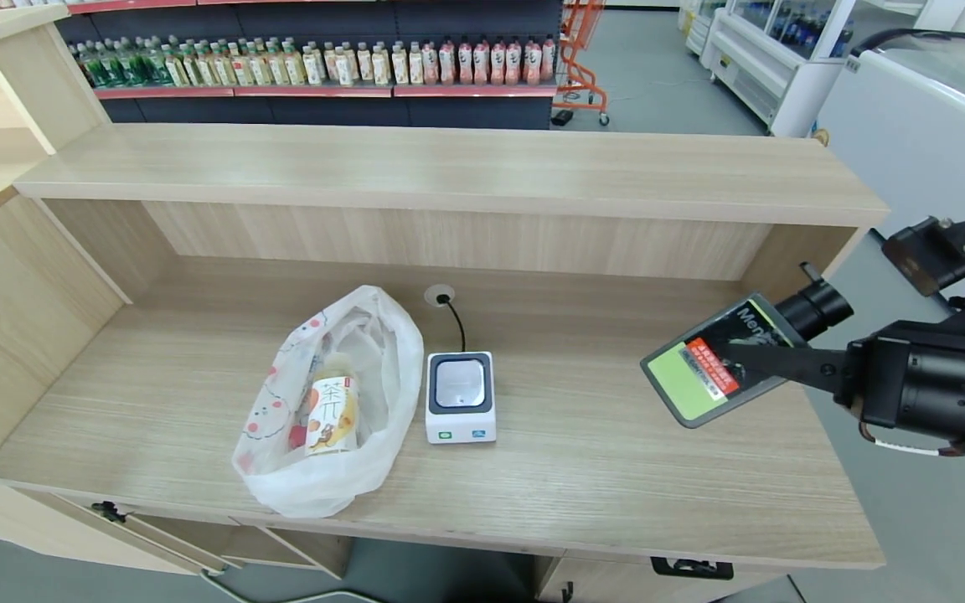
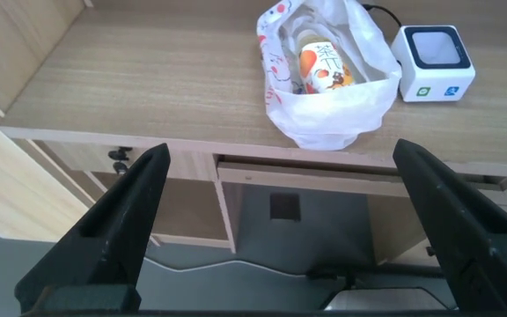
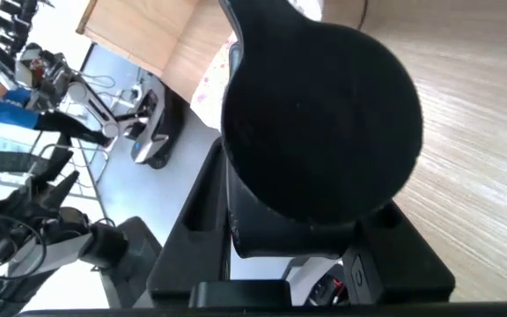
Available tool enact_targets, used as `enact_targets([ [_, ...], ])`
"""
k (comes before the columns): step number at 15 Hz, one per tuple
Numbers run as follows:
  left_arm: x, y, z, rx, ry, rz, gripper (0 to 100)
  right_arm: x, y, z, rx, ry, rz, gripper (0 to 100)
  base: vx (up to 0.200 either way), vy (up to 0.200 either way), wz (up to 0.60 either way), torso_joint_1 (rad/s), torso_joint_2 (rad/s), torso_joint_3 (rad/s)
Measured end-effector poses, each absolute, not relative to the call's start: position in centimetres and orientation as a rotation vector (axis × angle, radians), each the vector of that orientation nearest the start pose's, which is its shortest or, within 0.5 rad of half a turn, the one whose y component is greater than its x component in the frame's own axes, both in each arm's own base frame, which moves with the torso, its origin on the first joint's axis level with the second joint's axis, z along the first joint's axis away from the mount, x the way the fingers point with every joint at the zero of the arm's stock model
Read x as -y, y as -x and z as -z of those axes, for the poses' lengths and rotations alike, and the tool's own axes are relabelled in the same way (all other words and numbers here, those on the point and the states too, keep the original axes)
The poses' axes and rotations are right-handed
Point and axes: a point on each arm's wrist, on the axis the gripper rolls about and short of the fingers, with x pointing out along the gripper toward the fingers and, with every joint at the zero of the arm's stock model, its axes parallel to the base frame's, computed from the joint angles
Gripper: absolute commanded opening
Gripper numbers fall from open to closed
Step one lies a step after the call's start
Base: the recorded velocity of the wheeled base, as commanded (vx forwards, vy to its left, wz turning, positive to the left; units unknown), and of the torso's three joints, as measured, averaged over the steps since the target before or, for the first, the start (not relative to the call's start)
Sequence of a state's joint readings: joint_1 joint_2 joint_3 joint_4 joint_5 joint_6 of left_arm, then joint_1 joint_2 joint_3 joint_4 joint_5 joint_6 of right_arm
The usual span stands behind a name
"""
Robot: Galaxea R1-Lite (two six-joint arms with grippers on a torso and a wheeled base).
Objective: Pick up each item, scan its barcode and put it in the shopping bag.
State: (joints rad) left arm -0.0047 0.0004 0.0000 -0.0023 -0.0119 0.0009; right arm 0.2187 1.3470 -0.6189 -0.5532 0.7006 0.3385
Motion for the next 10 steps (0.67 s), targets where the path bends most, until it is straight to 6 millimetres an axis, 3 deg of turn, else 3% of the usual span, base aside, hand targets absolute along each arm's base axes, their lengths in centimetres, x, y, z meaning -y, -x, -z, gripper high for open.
enact_targets([
  [4,0.0,2.3,-7.6,0.002,0.000,0.015,100,-6.2,-21.4,-20.7,-0.329,-0.308,-0.879,0,0.000,0.200,0.00,0.002,0.00,0.002],
  [7,0.0,2.3,-7.6,0.002,-0.002,0.015,100,-6.5,-23.5,-19.8,-0.290,-0.279,-0.813,0,0.000,0.200,0.00,0.004,0.01,0.005],
  [10,0.0,2.3,-7.6,0.002,-0.004,0.016,100,-7.0,-25.8,-18.4,-0.307,-0.275,-0.762,0,0.000,0.000,0.00,0.000,0.00,0.000],
])
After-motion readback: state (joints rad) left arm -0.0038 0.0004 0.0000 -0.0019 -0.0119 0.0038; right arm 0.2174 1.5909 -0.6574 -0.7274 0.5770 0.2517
